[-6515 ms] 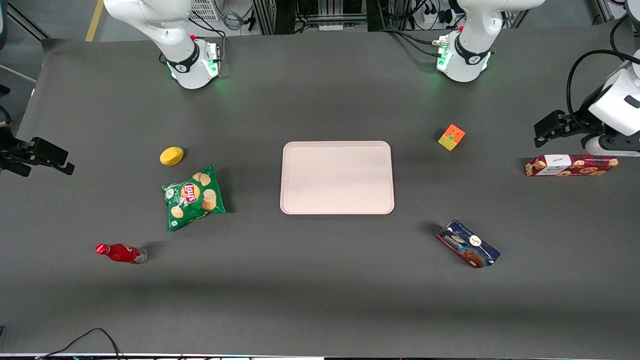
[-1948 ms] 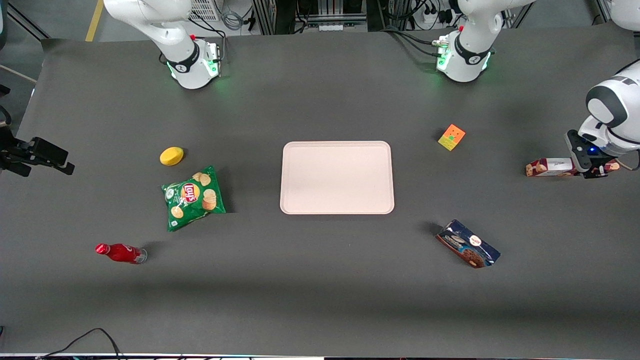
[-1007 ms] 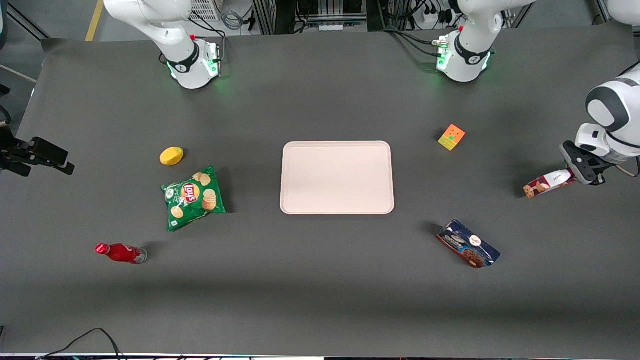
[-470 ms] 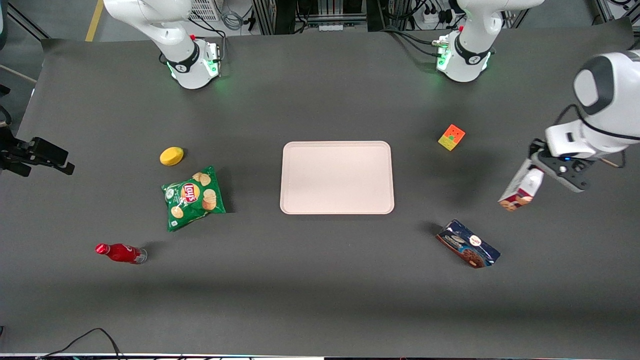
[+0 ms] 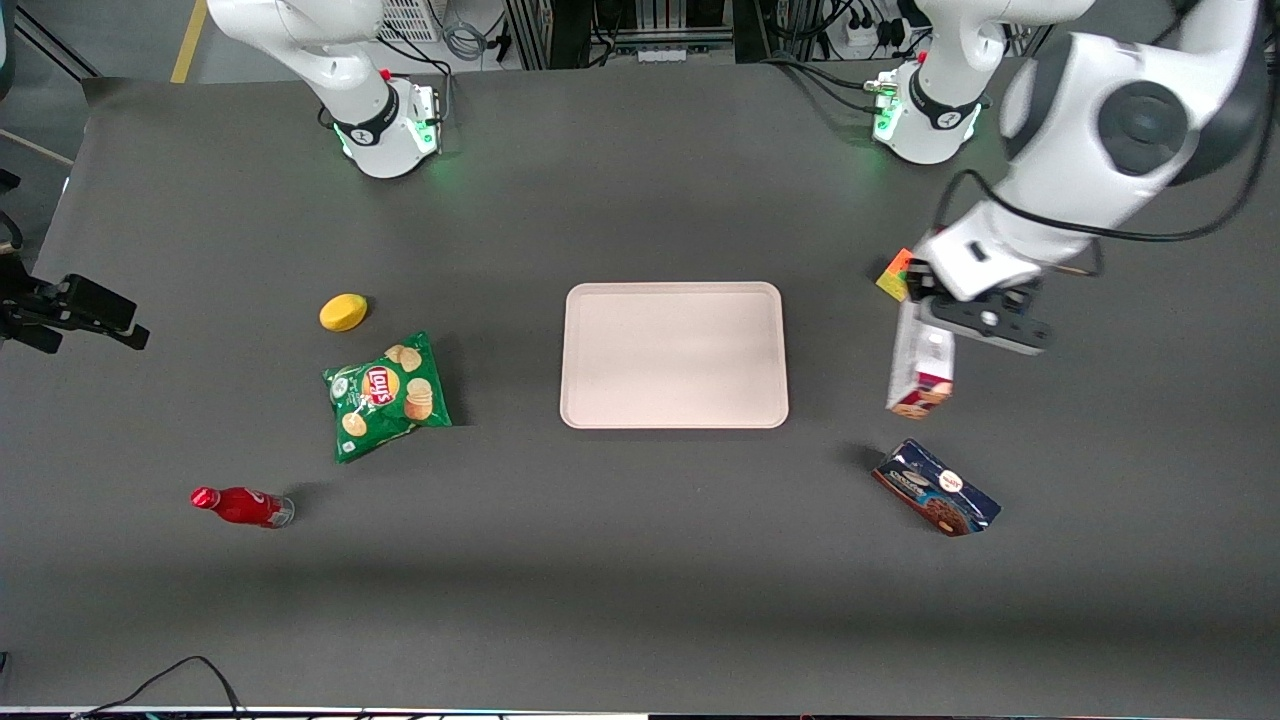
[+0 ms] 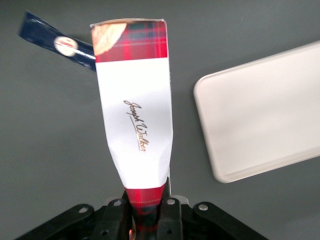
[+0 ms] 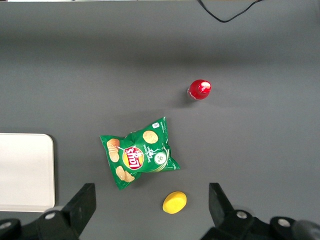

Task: Place red cookie box on tray
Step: 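Carry the cookie box over the pink tray with the left gripper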

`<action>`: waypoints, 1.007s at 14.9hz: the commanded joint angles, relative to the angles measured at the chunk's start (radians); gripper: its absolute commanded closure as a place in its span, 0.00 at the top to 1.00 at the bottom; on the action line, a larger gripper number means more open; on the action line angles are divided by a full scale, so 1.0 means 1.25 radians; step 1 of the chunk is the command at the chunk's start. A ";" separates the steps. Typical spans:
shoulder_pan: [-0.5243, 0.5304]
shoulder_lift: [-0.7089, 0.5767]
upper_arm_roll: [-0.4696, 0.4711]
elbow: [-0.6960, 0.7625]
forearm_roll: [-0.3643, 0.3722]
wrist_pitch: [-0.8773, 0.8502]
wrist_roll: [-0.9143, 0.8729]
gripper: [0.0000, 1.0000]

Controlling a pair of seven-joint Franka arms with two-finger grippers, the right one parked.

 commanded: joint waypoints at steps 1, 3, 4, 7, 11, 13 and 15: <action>-0.031 0.048 -0.092 0.055 -0.004 0.004 -0.272 0.10; -0.060 0.084 -0.115 0.052 0.005 0.057 -0.353 0.10; -0.077 0.110 -0.119 0.050 0.019 0.089 -0.387 0.10; -0.141 0.209 -0.119 0.047 0.128 0.190 -0.520 0.10; -0.190 0.294 -0.114 0.025 0.197 0.264 -0.626 0.10; -0.193 0.301 -0.113 -0.009 0.198 0.296 -0.631 0.09; -0.193 0.302 -0.114 -0.040 0.199 0.304 -0.630 0.10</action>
